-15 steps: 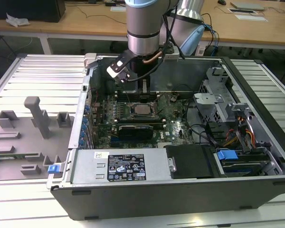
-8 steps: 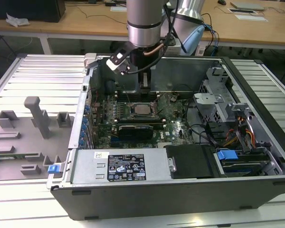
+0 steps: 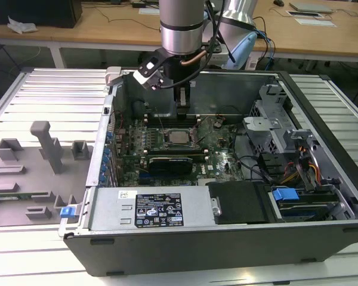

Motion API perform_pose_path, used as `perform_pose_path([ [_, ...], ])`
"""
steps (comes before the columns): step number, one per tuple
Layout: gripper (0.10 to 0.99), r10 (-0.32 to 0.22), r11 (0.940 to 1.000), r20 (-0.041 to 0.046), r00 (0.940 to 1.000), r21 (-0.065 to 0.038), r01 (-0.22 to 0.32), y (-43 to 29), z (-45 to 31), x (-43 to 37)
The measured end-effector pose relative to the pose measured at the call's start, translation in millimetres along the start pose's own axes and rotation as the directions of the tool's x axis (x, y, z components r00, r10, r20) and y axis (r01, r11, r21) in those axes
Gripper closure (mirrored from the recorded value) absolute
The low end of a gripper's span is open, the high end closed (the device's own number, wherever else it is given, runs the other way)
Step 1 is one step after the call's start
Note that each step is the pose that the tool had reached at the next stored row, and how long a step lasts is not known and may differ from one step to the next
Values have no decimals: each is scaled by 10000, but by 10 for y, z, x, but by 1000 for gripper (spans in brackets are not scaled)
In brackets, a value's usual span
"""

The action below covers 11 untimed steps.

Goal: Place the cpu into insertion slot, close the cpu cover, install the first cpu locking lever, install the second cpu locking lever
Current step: 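Close the cpu cover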

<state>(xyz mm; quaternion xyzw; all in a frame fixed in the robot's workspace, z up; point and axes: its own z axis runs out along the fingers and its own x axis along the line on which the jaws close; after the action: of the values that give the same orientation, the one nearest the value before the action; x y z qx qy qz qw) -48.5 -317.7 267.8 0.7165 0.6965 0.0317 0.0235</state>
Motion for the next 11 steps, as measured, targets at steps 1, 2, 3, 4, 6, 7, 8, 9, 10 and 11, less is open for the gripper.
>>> perform_pose_path([
  [1,980,0,10000,0,10000,0,0,0,0,0],
  [2,980,1,10000,0,10000,0,-1,0,0,0],
  [3,980,0,10000,0,10000,0,0,0,-1,0],
  [4,980,0,10000,0,10000,0,0,0,-2,0],
  [6,980,0,10000,0,10000,0,0,0,-2,0],
  [7,980,0,10000,0,10000,0,0,0,-2,0],
  [8,980,0,10000,0,10000,0,0,0,-2,0],
  [9,980,0,10000,1,10000,1,0,1,-3,0],
  [10,980,1,10000,2,10000,1,-1,5,-3,0],
  [11,980,0,10000,1,10000,0,0,40,0,1],
])
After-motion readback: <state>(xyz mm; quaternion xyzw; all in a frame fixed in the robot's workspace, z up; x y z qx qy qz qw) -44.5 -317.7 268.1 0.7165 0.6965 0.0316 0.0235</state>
